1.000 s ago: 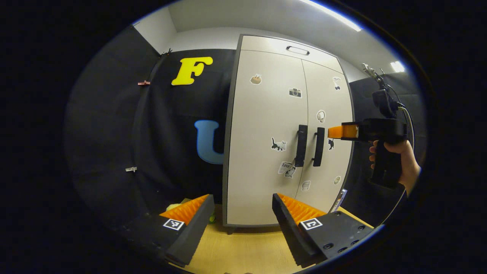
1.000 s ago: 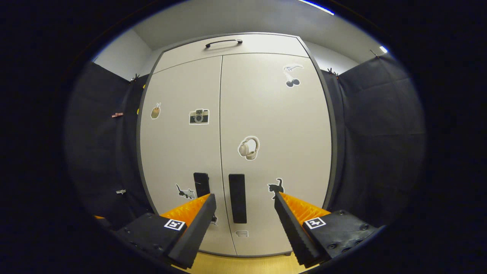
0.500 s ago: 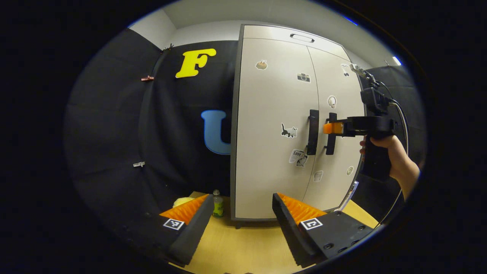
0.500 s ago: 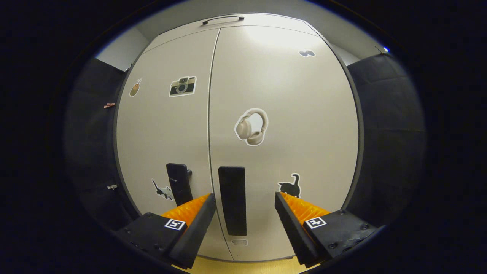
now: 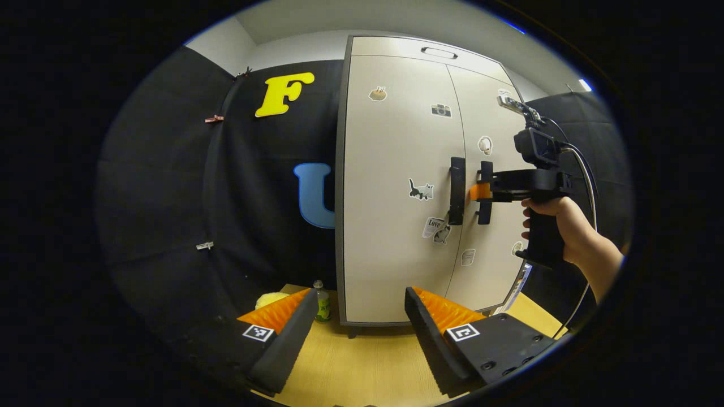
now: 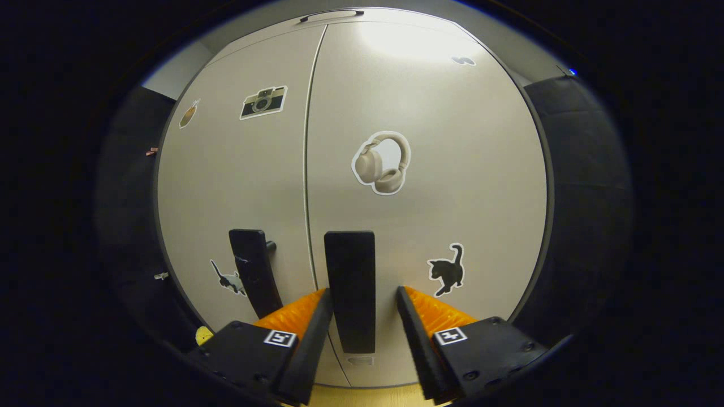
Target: Open the right door of the double-door shoe cabinet with the right hand, and open the left door with the left hand.
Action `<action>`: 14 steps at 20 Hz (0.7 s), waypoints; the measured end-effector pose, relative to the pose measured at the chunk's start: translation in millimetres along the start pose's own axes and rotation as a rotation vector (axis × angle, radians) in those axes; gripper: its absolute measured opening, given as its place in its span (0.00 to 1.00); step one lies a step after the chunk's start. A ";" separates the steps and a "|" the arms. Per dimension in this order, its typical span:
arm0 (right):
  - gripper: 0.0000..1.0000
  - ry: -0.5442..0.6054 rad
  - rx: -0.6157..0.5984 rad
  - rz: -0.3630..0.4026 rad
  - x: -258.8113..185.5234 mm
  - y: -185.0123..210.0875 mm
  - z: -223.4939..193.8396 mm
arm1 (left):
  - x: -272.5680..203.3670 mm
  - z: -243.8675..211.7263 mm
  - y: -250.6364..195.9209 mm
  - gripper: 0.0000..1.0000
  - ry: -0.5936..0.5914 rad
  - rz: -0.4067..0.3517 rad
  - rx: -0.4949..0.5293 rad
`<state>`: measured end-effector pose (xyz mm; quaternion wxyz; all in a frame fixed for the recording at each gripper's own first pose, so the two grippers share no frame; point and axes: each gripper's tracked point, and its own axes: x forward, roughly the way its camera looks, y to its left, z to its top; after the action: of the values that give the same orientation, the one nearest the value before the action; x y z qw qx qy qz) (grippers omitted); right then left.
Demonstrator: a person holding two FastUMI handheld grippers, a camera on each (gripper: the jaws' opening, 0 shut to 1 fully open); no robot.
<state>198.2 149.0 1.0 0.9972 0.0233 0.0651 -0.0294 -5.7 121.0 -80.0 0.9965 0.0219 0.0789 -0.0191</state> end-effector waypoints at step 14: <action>0.17 0.072 0.035 0.058 -3.9 8.8 -11.1 | -21.3 5.4 12.7 0.95 -0.023 0.017 0.024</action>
<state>193.5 158.6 -9.1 0.9941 0.0434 0.0997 -0.0008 -25.4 134.2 -70.7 0.9971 0.0344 0.0670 -0.0118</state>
